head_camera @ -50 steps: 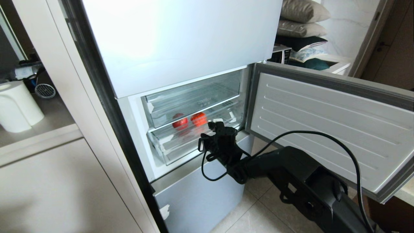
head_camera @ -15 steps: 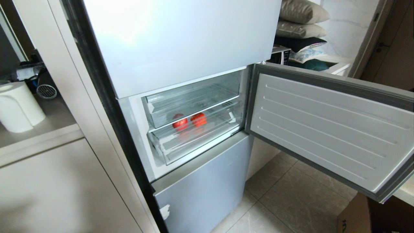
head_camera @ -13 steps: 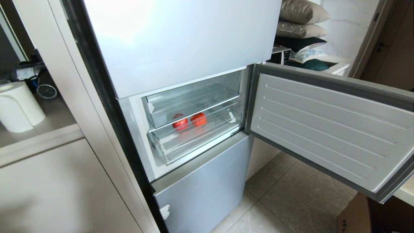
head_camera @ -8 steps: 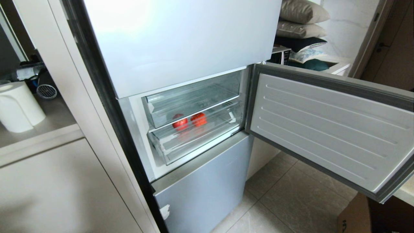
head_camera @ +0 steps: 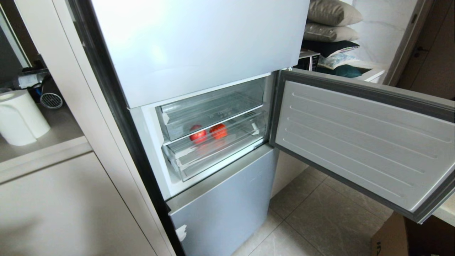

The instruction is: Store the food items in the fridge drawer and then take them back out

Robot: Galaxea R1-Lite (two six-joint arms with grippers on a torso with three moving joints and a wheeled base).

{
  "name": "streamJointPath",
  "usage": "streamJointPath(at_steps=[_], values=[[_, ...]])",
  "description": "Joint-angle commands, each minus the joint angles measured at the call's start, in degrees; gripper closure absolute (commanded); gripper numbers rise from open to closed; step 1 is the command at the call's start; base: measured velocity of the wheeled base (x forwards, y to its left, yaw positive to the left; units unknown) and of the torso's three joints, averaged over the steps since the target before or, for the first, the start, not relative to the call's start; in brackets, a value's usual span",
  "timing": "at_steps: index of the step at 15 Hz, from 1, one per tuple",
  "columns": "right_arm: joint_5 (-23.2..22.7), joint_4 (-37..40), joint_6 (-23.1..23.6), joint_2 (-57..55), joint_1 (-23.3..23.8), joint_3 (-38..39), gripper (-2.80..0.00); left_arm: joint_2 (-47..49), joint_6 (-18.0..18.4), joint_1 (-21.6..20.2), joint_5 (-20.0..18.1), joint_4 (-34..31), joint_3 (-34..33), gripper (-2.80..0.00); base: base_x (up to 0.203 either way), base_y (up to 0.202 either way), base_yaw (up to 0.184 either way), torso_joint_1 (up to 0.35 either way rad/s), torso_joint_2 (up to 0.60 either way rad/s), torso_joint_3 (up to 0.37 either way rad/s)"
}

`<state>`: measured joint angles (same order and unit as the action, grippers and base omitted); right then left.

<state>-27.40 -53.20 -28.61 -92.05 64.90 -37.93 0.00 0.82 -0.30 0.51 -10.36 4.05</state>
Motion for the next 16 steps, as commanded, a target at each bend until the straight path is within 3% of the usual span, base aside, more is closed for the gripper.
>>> streamJointPath(at_steps=[1,5,10,16], values=[[-5.0,-0.1,-0.3,-6.8,-3.0,-5.4,0.00,0.1,0.1,0.0,0.0,-0.1,0.0,0.00,0.000,0.000,0.000,0.000,0.00,0.000],[-10.2,2.0,-0.5,-11.2,-6.8,-12.5,0.00,0.1,0.1,0.0,0.0,0.0,0.0,0.00,0.000,0.000,0.000,0.000,0.00,0.000],[-18.2,3.0,-3.8,-16.8,-7.1,-20.0,0.00,0.1,0.0,0.0,0.0,-0.1,0.0,0.00,0.000,0.000,0.000,0.000,0.00,0.000],[-30.7,2.9,-19.5,-18.3,-7.0,-21.3,0.00,0.1,0.0,0.0,0.0,-0.1,0.0,0.00,0.000,0.000,0.000,0.000,0.00,0.000]])
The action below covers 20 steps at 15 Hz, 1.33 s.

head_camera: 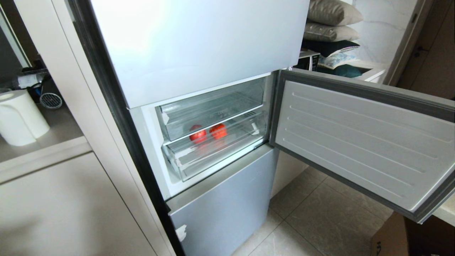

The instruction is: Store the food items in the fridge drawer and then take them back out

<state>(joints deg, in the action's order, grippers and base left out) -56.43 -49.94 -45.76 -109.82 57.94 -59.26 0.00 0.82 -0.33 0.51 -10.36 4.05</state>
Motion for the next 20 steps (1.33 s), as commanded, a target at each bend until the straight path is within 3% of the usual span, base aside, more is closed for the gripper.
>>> streamJointPath(at_steps=[1,5,7,17,20], values=[[-2.1,-0.4,-4.3,-0.7,-0.1,-0.1,0.00,0.1,0.1,0.0,0.0,-0.1,0.0,0.00,0.000,0.000,0.000,0.000,0.00,0.000],[-4.1,-0.7,-17.1,-1.6,-0.1,-2.4,0.00,0.1,0.1,0.0,0.0,-0.1,0.0,0.00,0.000,0.000,0.000,0.000,0.00,0.000],[-5.4,-0.6,-20.9,-1.0,0.0,-2.0,0.00,0.1,0.1,0.0,0.0,-0.1,0.0,0.00,0.000,0.000,0.000,0.000,0.00,0.000],[-7.0,-0.9,-22.9,11.2,0.6,11.5,0.00,0.1,0.1,0.0,0.0,-0.1,0.0,0.00,0.000,0.000,0.000,0.000,0.00,0.000],[-7.0,-4.9,-23.0,18.0,1.6,16.5,0.00,0.1,0.0,0.0,0.0,-0.1,0.0,0.00,0.000,0.000,0.000,0.000,0.00,0.000]])
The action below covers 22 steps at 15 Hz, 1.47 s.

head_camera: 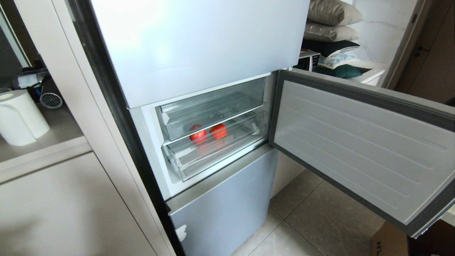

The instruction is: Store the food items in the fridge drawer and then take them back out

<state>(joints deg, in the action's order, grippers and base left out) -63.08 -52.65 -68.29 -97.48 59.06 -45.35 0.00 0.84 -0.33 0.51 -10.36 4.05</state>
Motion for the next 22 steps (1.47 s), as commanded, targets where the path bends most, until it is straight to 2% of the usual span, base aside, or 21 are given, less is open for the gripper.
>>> streamJointPath(at_steps=[1,2,4,5,11,12,13,15,16,17,19,20,21,22], values=[[-0.3,-4.8,-0.7,7.9,0.8,3.8,0.00,0.1,0.0,0.0,0.0,-0.1,0.0,0.00,0.000,0.000,0.000,0.000,0.00,0.000],[-0.2,-7.2,-1.6,10.3,1.0,4.2,0.00,0.1,0.0,0.0,0.0,0.0,0.0,0.00,0.000,0.000,0.000,0.000,0.00,0.000],[0.1,-11.7,-7.7,13.5,1.3,3.2,0.00,0.1,0.0,0.0,0.0,0.0,0.0,0.00,0.000,0.000,0.000,0.000,0.00,0.000],[0.8,-13.7,-8.6,13.4,1.8,2.9,0.00,0.1,0.0,0.0,0.0,-0.1,0.0,0.00,0.000,0.000,0.000,0.000,0.00,0.000],[3.2,-15.2,-8.7,1.1,5.5,-4.4,0.00,0.1,0.0,0.0,0.0,0.0,0.0,0.00,0.000,0.000,0.000,0.000,0.00,0.000],[3.3,-15.3,-8.1,-1.8,5.6,-5.6,0.00,0.1,0.0,0.0,0.0,0.0,0.0,0.00,0.000,0.000,0.000,0.000,0.00,0.000],[3.4,-15.3,-4.9,-4.9,5.6,-6.4,0.00,0.1,0.0,0.0,0.0,-0.1,0.0,0.00,0.000,0.000,0.000,0.000,0.00,0.000],[5.2,-14.9,5.5,-9.6,3.4,-6.9,0.00,0.1,0.0,0.0,0.0,-0.1,0.0,0.00,0.000,0.000,0.000,0.000,0.00,0.000],[10.9,-14.1,8.7,-10.8,1.5,-7.0,0.00,0.1,0.0,0.0,0.0,-0.1,0.0,0.00,0.000,0.000,0.000,0.000,0.00,0.000],[19.3,-11.8,11.8,-11.6,-1.1,-7.1,0.00,0.1,0.0,0.0,0.0,-0.1,0.0,0.00,0.000,0.000,0.000,0.000,0.00,0.000],[39.3,-3.0,20.3,-12.1,-6.7,-7.3,0.00,0.1,0.0,0.0,0.0,0.0,0.0,0.00,0.000,0.000,0.000,0.000,0.00,0.000],[45.2,1.3,23.8,-11.1,-9.6,-6.5,0.00,0.1,0.0,0.0,0.0,-0.1,0.0,0.00,0.000,0.000,0.000,0.000,0.00,0.000],[47.3,4.3,26.5,-8.9,-11.3,-4.9,0.00,0.1,0.0,0.0,0.0,-0.1,0.0,0.00,0.000,0.000,0.000,0.000,0.00,0.000],[46.4,7.1,32.0,-6.9,-13.3,-3.3,0.00,0.1,0.0,0.0,0.0,-0.1,0.0,0.00,0.000,0.000,0.000,0.000,0.00,0.000]])
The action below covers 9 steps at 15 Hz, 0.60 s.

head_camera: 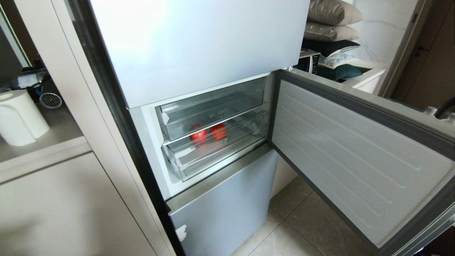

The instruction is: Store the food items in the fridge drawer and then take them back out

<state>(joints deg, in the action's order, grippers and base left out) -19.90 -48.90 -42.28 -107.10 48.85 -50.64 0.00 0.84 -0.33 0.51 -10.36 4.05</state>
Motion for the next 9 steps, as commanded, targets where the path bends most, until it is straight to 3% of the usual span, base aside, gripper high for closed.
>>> streamJointPath(at_steps=[1,2,5,7,9], values=[[2.5,5.4,9.9,4.1,-4.2,3.6,0.00,0.1,0.0,0.0,0.0,-0.1,0.0,0.00,0.000,0.000,0.000,0.000,0.00,0.000],[1.1,6.0,13.3,4.9,-5.3,5.3,0.00,0.1,-0.1,0.0,0.0,0.0,0.0,0.00,0.000,0.000,0.000,0.000,0.00,0.000],[-7.2,6.2,15.2,7.4,-6.8,7.2,0.00,0.1,0.0,0.0,0.0,-0.1,0.0,0.00,0.000,0.000,0.000,0.000,0.00,0.000],[-8.1,6.4,15.8,7.8,-9.4,7.8,0.00,0.1,0.0,0.0,0.0,0.0,0.0,0.00,0.000,0.000,0.000,0.000,0.00,0.000],[-7.6,6.4,19.4,8.7,-12.6,9.0,0.00,0.1,-0.1,0.0,0.0,0.0,0.0,0.00,0.000,0.000,0.000,0.000,0.00,0.000]])
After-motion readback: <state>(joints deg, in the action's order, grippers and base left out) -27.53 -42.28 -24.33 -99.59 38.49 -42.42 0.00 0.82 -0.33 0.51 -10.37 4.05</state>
